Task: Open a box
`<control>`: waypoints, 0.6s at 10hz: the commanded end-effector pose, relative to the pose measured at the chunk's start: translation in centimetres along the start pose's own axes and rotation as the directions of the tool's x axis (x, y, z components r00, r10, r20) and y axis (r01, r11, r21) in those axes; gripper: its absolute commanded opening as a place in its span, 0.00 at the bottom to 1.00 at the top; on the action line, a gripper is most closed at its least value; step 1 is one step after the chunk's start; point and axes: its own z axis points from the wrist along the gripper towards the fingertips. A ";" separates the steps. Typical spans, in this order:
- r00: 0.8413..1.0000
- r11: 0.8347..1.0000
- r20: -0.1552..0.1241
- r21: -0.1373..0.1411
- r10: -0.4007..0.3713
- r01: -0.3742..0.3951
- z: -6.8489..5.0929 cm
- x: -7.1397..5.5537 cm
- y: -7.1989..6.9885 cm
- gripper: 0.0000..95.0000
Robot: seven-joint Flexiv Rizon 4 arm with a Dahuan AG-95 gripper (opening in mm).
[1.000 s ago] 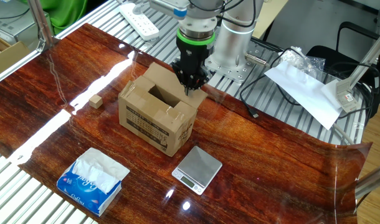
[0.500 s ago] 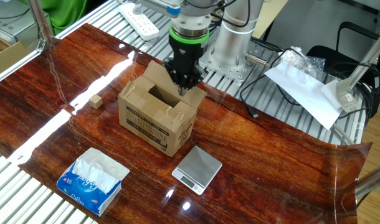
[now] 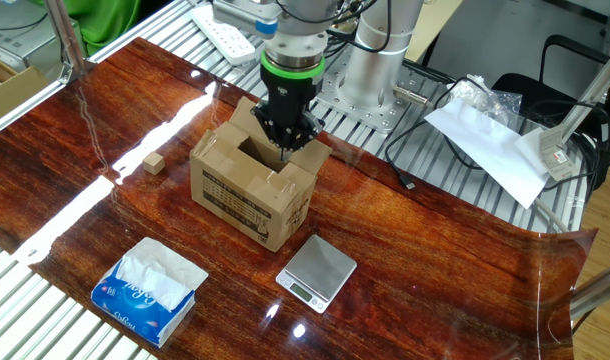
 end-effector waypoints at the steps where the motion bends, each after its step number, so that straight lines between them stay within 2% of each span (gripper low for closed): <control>1: 1.000 1.000 -0.001 0.001 0.003 -0.003 -0.1 0.0 0.1 0.00; 5: 1.000 1.000 -0.031 -0.005 -0.002 0.002 -0.1 0.0 0.1 0.00; 6: 1.000 1.000 -0.022 -0.001 0.006 -0.006 -0.1 0.0 0.1 0.00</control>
